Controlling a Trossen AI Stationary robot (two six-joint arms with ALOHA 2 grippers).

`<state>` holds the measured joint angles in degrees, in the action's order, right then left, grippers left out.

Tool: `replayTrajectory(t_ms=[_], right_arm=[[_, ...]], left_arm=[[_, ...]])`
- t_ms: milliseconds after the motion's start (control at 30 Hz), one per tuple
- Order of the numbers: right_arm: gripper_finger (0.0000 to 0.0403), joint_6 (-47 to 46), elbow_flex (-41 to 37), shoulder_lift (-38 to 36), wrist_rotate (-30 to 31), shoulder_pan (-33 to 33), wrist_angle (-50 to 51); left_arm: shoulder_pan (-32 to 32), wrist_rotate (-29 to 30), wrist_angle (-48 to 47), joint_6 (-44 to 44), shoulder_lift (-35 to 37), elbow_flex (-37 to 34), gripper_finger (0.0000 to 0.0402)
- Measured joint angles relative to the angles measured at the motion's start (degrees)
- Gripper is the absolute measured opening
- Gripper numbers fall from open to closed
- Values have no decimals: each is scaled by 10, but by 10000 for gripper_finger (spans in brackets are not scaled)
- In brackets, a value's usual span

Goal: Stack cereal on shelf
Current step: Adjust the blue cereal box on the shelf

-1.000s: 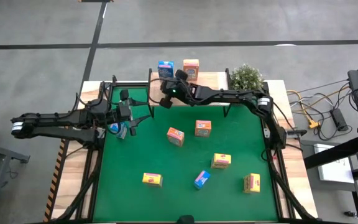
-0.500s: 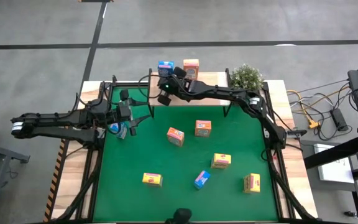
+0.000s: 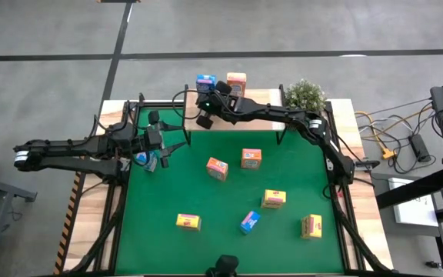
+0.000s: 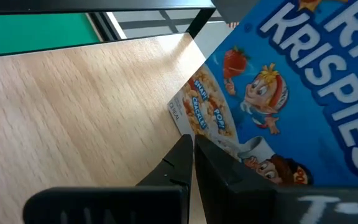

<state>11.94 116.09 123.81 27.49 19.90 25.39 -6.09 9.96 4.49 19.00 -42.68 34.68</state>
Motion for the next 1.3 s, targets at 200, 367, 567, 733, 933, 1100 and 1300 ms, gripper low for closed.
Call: replayTrajectory(t_ms=[200,367,567,733,933,1100,1300], right_arm=[[9,9,3,-3,-2,-10,15],[9,19,27,-14,-5,-32,92],[9,39,11,-69,-10,-53,152],[9,31,-55,-133,-46,-66,140],[9,39,-225,-241,-57,-82,-3],[9,40,-360,-329,-74,-87,-126],[9,61,-489,-410,-137,-82,-262]], left_arm=[[0,0,0,4,0,0,205],[0,0,0,-13,0,0,205],[0,0,-6,-64,0,0,205],[0,0,0,-83,-8,0,205],[0,0,55,-99,-58,0,205],[-4,0,90,-94,-110,15,205],[-33,0,59,-72,-180,85,192]])
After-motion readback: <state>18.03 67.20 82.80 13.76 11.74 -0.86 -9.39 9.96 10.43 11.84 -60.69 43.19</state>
